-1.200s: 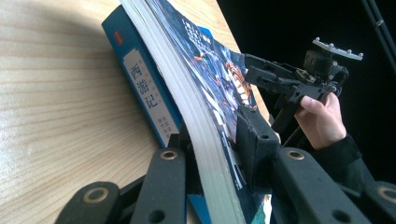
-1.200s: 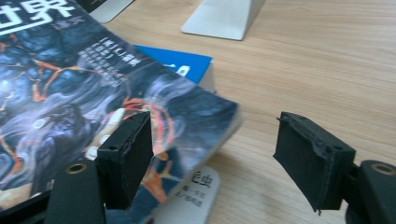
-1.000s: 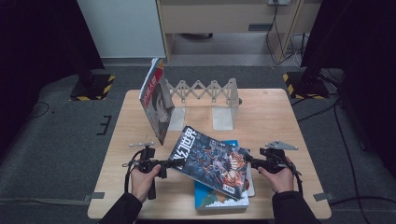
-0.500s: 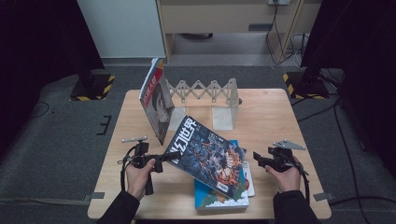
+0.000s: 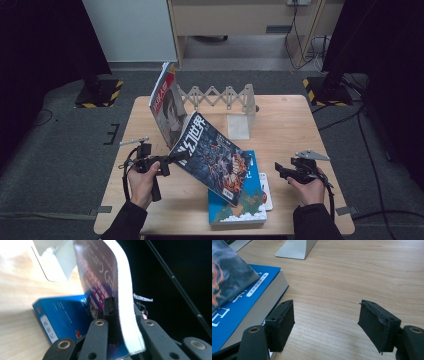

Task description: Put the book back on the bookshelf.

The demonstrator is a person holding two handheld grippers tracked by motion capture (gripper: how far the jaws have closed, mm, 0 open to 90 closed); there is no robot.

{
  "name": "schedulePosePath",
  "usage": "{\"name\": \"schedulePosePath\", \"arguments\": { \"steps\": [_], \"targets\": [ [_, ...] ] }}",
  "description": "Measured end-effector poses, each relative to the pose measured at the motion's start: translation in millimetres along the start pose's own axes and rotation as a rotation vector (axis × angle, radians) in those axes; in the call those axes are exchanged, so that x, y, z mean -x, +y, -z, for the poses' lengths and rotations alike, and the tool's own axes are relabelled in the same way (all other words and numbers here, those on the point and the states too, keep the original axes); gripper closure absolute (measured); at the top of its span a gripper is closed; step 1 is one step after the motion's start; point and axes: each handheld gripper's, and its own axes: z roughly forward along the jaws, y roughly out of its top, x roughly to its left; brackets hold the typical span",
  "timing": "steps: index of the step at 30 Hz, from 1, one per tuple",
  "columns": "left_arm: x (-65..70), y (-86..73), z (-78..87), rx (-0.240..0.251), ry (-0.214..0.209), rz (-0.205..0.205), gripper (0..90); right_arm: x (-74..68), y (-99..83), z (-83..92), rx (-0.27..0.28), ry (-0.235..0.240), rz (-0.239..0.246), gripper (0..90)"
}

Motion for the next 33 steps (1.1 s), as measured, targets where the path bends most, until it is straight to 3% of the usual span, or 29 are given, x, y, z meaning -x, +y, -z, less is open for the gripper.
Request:
{"name": "schedulePosePath", "arguments": {
  "steps": [6,15,27,33],
  "targets": [
    [14.0,11.8,2.2,0.024,0.039,-0.084,81.6,2.7,-0.5,0.6,-0.001,-0.007,-0.001,28.6],
    [30.7,31.3,8.8,0.074,0.077,-0.164,81.6,5.3,-0.7,1.4,-0.002,-0.014,0.0,28.8],
    [28.9,41.0,37.1,0.126,0.086,-0.167,81.7,7.1,-1.1,1.6,-0.005,-0.024,0.005,29.3],
    [29.9,45.9,55.5,0.143,0.12,-0.185,81.7,7.6,-1.3,1.4,-0.007,-0.028,0.008,29.6]
  ]
}}
